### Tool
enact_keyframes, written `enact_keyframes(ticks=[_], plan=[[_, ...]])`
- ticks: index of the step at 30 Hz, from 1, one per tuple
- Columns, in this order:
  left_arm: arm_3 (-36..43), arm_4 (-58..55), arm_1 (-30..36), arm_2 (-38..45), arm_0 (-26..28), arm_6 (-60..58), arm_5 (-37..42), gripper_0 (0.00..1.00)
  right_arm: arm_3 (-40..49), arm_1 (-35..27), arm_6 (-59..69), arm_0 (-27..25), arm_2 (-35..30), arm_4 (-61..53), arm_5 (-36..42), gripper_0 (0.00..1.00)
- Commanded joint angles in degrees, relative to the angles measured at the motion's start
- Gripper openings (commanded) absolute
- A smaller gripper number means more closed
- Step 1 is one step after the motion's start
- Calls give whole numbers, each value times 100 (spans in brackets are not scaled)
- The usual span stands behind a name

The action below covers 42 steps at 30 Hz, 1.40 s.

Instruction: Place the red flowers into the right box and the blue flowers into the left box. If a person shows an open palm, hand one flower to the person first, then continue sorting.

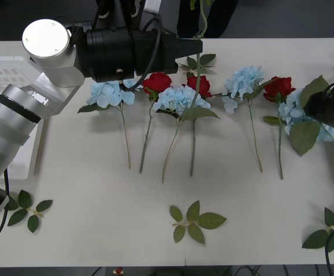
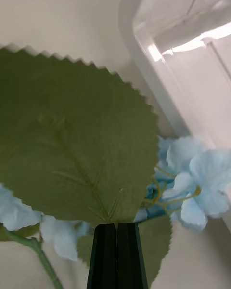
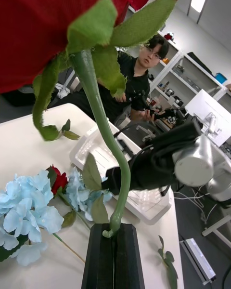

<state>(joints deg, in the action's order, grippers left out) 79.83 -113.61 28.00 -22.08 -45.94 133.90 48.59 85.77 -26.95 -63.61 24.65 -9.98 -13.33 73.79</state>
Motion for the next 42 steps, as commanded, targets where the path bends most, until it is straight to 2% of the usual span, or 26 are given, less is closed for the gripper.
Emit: enact_keyframes(ticks=[1,4,5,7,10,11,16,21,25,31,35,37,42], plan=[[200,-100,-14,63,-38,66,-34,0,72,-161,-126,-22,-22,-64,13,9],[208,-100,-14,63,-29,66,-34,0,230,-170,-152,-22,-189,-381,171,54],[200,-100,-14,63,-29,66,-34,0,318,-161,-187,-22,-277,-539,233,73],[200,-100,-14,63,-29,66,-43,0,511,-170,-205,-13,-409,-829,356,84],[200,-109,-14,63,-29,66,-34,0,916,-161,-231,-4,-664,-1286,698,88],[200,-109,-5,63,-29,66,-34,0,1153,-170,-249,13,-822,-1550,980,95],[200,-126,4,63,-29,66,-43,0,1909,-205,-301,101,-1393,-2666,1841,96],[200,-135,13,63,-29,58,-34,0,2199,-346,-354,119,-1648,-4204,2043,96],[200,-153,21,63,-29,58,-43,0,2260,-328,-626,198,-1235,-4889,1428,96],[200,-179,21,63,-20,66,-43,0,1795,-126,-1532,488,-22,-5338,180,95],[200,-188,21,63,-20,66,-43,1,1548,-170,-2165,540,400,-5777,-66,95],[200,-197,13,63,-20,66,-34,1,1548,-311,-2402,540,435,-5856,153,95],[200,-223,21,63,-20,66,-34,0,1381,-425,-2841,540,-259,-6463,1305,96]])
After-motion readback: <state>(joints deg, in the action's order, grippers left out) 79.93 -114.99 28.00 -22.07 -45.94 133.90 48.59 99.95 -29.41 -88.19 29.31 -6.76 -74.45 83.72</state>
